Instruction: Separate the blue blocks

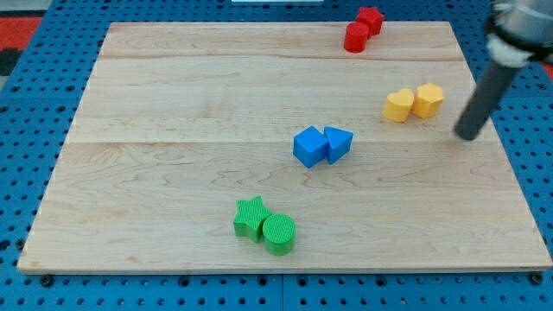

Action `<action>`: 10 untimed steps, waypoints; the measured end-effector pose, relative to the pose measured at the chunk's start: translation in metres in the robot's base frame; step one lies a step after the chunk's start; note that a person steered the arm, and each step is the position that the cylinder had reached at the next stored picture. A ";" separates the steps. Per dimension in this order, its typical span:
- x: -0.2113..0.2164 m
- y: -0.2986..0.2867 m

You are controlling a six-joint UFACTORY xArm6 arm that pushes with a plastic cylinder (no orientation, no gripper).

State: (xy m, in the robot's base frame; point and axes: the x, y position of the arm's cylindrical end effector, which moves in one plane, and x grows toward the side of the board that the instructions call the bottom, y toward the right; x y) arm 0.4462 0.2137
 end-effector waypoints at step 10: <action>0.074 -0.382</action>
State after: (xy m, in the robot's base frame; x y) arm 0.5205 -0.1678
